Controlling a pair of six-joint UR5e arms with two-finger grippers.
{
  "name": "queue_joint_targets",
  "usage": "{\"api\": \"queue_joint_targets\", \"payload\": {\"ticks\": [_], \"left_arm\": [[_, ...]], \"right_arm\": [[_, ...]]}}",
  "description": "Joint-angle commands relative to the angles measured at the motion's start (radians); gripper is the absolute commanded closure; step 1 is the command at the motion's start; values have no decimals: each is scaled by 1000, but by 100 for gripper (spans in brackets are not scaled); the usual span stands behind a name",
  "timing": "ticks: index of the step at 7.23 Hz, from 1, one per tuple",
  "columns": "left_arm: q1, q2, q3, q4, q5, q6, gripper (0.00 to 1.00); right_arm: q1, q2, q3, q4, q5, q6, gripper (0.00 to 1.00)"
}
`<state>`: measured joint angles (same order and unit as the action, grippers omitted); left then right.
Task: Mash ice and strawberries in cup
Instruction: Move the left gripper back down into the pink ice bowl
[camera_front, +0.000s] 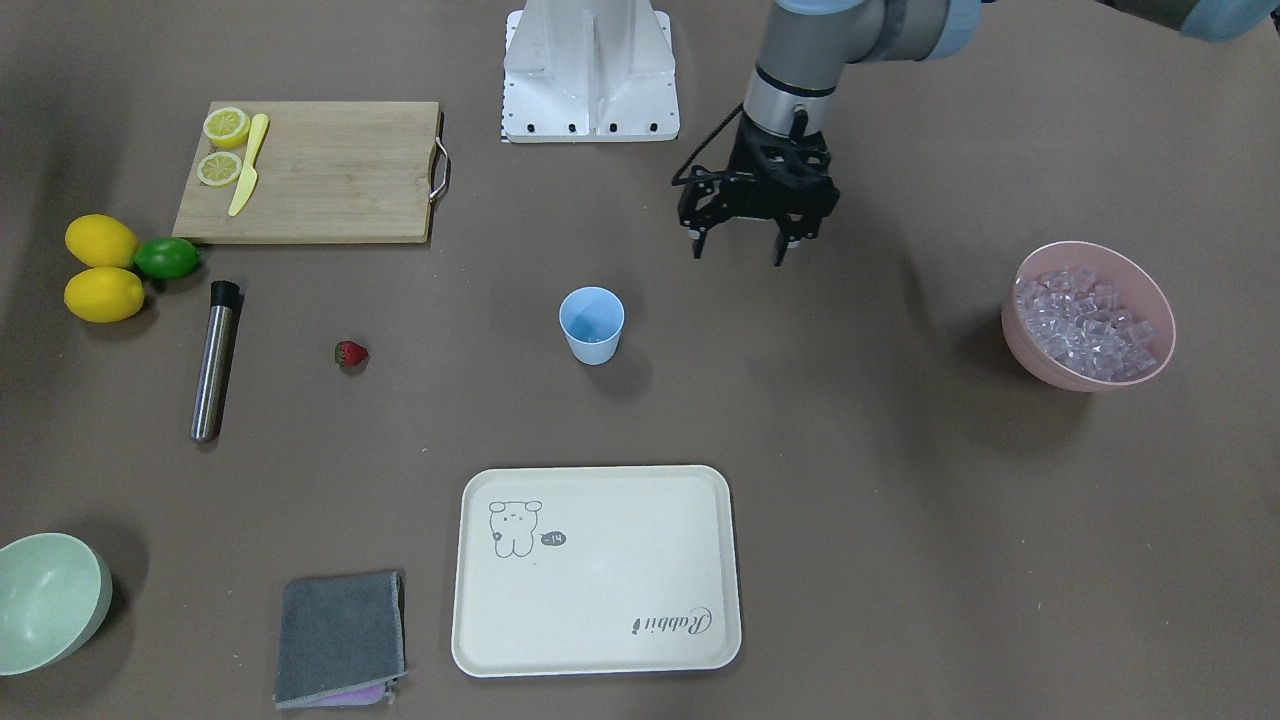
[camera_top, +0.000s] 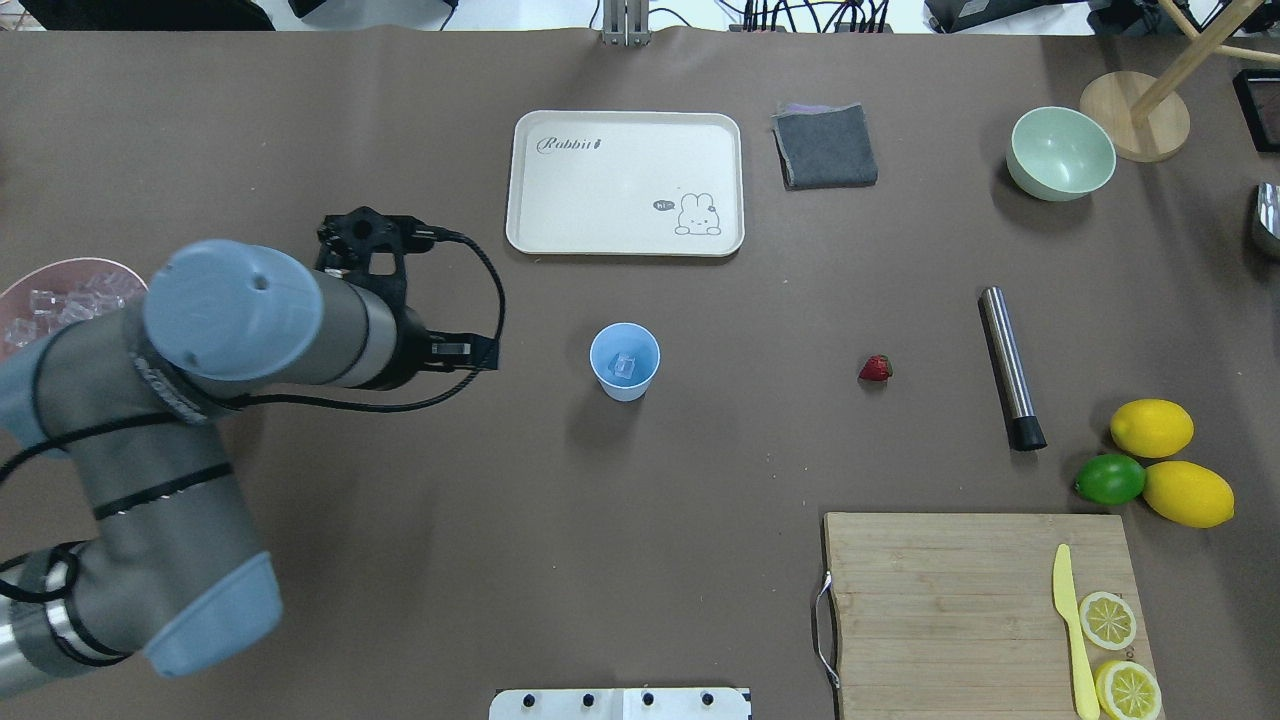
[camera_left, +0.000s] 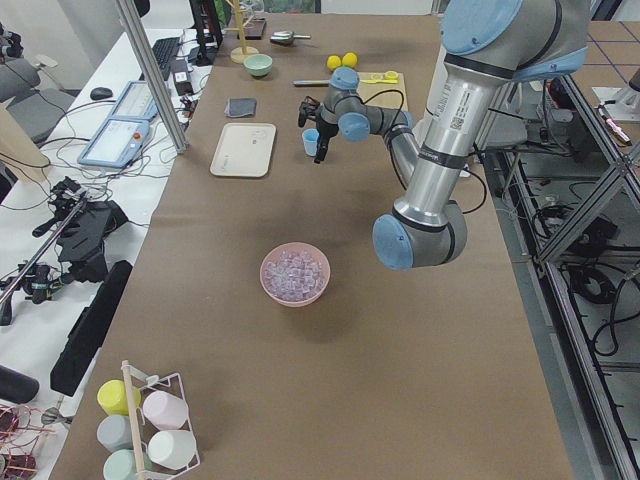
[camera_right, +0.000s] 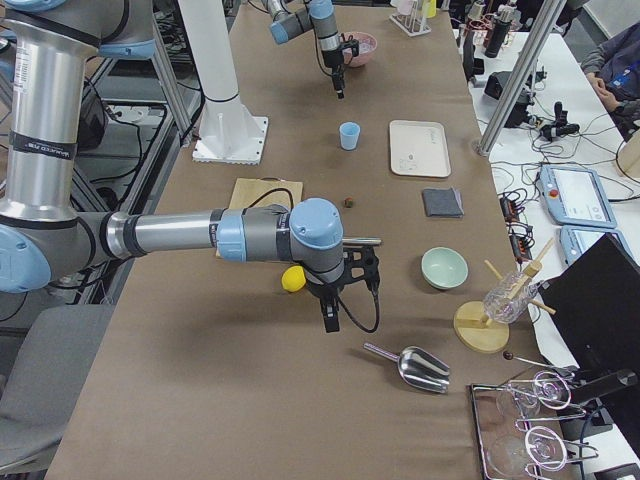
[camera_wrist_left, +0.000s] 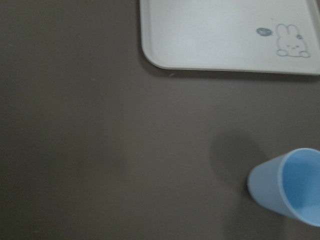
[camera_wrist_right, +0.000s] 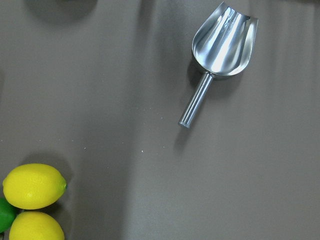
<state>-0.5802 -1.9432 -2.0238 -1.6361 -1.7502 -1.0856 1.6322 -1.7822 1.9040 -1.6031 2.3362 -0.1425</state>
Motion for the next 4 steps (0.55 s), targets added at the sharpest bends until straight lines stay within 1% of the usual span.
{"api": "queue_joint_targets", "payload": {"ticks": [1, 2, 3, 4], "left_arm": [[-157, 175, -59, 18, -128, 301, 0], [-237, 241, -58, -10, -202, 428, 0], [-300, 313, -43, -65, -248, 531, 0], [-340, 389, -20, -141, -253, 615, 0]], "right_arm": [[0, -3, 0, 0, 0, -2, 0], [0, -6, 0, 0, 2, -2, 0], [0, -6, 0, 0, 2, -2, 0], [0, -8, 0, 0, 0, -3, 0]]}}
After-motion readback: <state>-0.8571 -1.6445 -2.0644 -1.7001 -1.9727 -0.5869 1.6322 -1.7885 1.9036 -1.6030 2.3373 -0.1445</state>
